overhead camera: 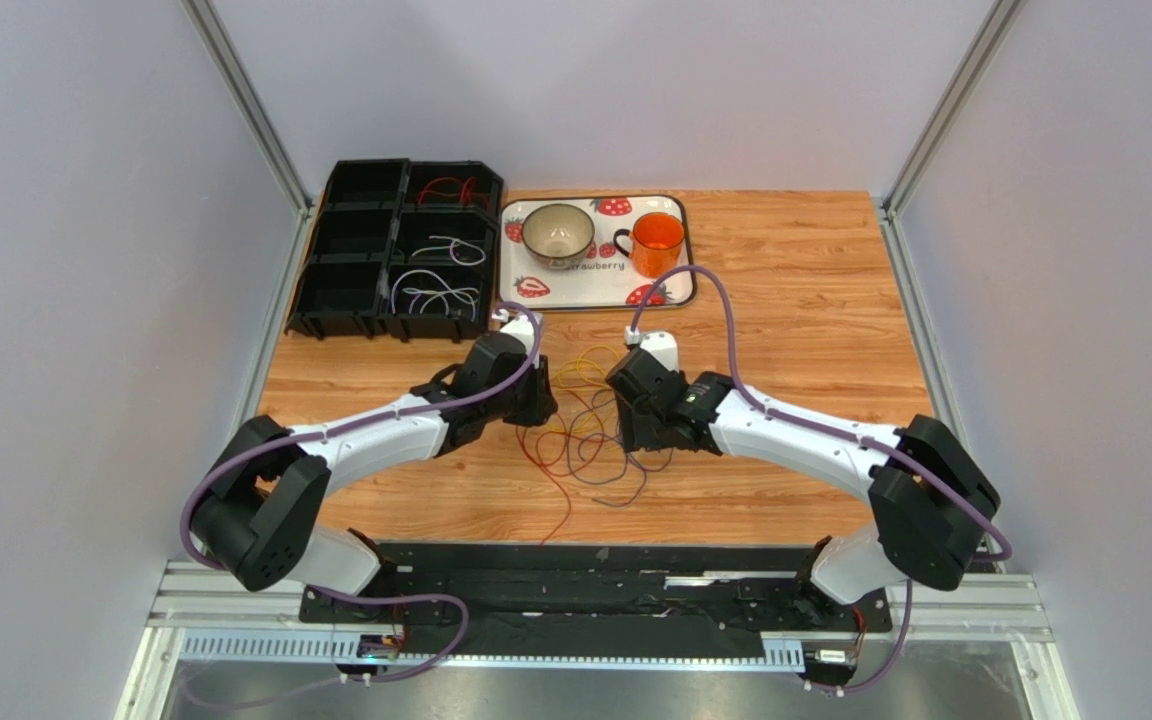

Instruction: Untangle the cables

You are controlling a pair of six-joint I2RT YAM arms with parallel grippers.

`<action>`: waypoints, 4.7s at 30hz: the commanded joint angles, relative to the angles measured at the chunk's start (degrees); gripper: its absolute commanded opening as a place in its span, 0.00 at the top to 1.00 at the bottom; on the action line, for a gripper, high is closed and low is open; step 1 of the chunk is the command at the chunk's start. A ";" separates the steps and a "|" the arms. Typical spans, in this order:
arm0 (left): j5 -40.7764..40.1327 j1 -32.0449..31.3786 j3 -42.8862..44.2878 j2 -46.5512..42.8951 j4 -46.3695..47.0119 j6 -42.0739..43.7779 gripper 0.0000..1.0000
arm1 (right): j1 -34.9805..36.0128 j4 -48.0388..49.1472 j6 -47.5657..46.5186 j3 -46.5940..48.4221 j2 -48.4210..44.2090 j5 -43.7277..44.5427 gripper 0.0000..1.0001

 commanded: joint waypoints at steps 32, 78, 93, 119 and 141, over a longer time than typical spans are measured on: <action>-3.78 -2.80 5.43 3.05 -2.32 1.24 0.76 | -15.67 -9.76 -0.27 -0.51 -23.52 0.45 0.97; -34.81 -15.55 10.35 8.16 -30.02 -34.00 0.59 | -15.67 -8.26 -0.27 -5.70 -31.08 -10.45 0.34; -39.39 -20.56 2.43 0.77 -22.99 -36.03 0.57 | -15.67 -6.24 -0.18 -7.28 -29.76 -11.68 0.35; -37.27 -22.85 6.48 9.65 -24.48 -37.61 0.75 | -15.58 -6.59 -0.18 -9.13 -31.07 -11.95 0.35; -43.24 -22.93 21.41 -5.89 -40.73 -26.02 1.00 | -15.67 -5.80 0.34 -10.09 -31.69 -13.44 0.35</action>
